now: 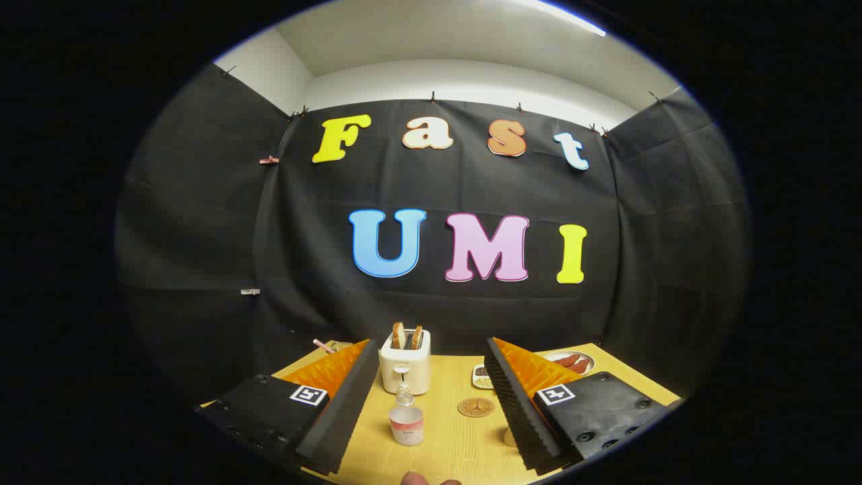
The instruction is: Take the bottle from table, then pour the juice into the cup, finally place the bottle on the coaster
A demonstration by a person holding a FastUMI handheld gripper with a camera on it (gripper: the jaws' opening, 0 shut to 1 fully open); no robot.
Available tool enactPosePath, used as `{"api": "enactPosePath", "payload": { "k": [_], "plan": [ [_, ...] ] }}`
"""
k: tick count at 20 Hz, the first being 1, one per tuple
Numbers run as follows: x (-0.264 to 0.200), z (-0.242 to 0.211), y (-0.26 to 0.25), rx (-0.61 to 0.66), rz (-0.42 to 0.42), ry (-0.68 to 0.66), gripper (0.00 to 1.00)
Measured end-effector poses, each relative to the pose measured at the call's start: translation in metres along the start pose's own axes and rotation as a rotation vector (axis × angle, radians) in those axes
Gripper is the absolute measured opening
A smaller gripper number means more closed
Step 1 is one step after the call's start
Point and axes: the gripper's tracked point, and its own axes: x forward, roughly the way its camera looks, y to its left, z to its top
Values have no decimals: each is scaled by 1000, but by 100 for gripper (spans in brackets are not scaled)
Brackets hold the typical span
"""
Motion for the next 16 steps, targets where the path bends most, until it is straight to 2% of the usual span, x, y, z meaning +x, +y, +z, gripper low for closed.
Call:
{"api": "enactPosePath", "payload": {
  "k": [13, 16],
  "plan": [
    [2, -45, 23, -27, 9, 33, 97],
    [9, -52, 24, 7, -4, 21, 97]
  ]
}}
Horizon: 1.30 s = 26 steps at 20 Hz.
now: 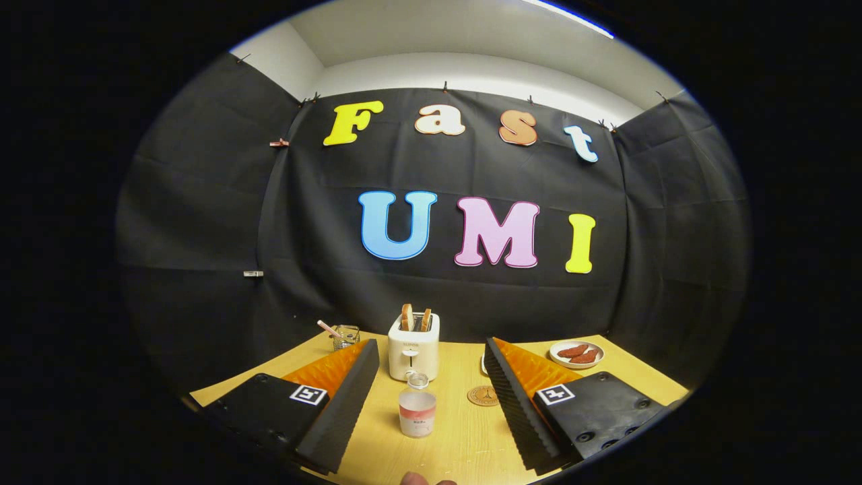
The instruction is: Take the bottle from table, then pour the juice into the cup, finally place the bottle on the coaster
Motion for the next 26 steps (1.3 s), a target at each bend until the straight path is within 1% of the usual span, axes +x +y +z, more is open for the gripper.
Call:
{"api": "enactPosePath", "payload": {
  "k": [4, 7, 9, 12, 15, 20, 26],
  "plan": [
    [14, -19, 0, -10, -31, 25, 97],
    [24, -44, 8, -28, -29, 55, 97],
    [31, -59, 16, 5, -27, 59, 97],
    [42, -79, 15, 75, -81, 44, 97],
    [54, -106, 12, 80, -135, 56, 96],
    [71, -149, 18, 56, -119, 86, 97],
    [95, -186, 20, 48, -113, 101, 97]
  ]
}}
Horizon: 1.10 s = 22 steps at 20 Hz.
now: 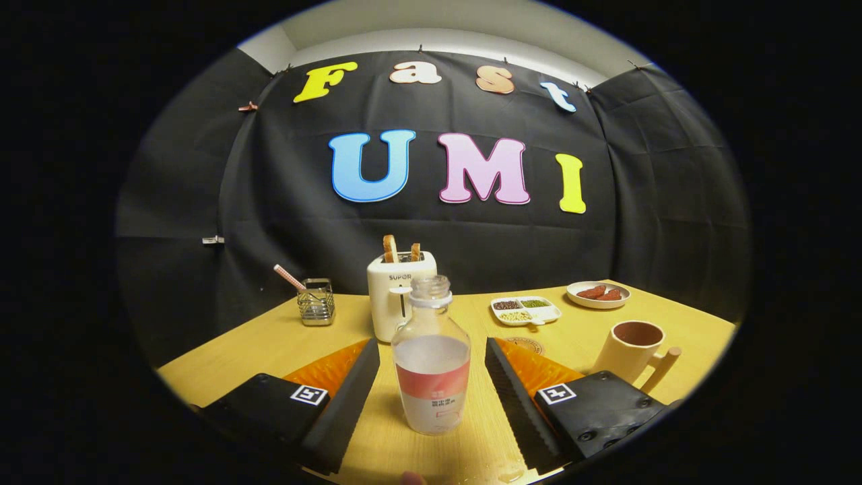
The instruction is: Take the bottle from table, then pour the juice into the cup, finally place the bottle on the coaster
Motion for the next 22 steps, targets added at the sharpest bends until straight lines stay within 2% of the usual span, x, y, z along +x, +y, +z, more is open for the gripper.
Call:
{"api": "enactPosePath", "payload": {
  "k": [6, 7, 8, 12, 17, 22],
  "plan": [
    [14, -20, -2, 9, -15, 9, 97],
    [19, -23, -1, 15, -15, 3, 94],
    [18, -19, -3, 14, -25, -5, 77],
    [18, -17, -5, 31, -27, 24, 75],
    [4, 23, -8, 53, -8, 55, 75],
    [-13, 72, -21, 247, -1, 24, 75]
  ]
}}
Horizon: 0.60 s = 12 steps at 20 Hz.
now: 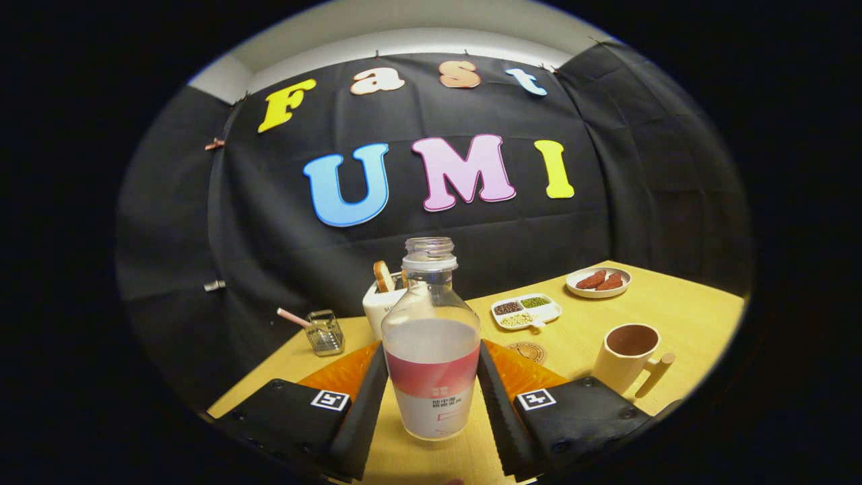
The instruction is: Take the bottle from table, then pour the juice into the cup, finally place the bottle on the coaster
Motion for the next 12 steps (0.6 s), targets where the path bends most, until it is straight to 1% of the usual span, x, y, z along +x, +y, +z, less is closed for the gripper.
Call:
{"api": "enactPosePath", "payload": {
  "k": [4, 7, 12],
  "plan": [
    [-18, 9, -11, 126, 28, 63, 75],
    [-21, 7, -27, 260, 44, 112, 75],
    [-14, -4, -60, 462, 18, 167, 75]
  ]
}}
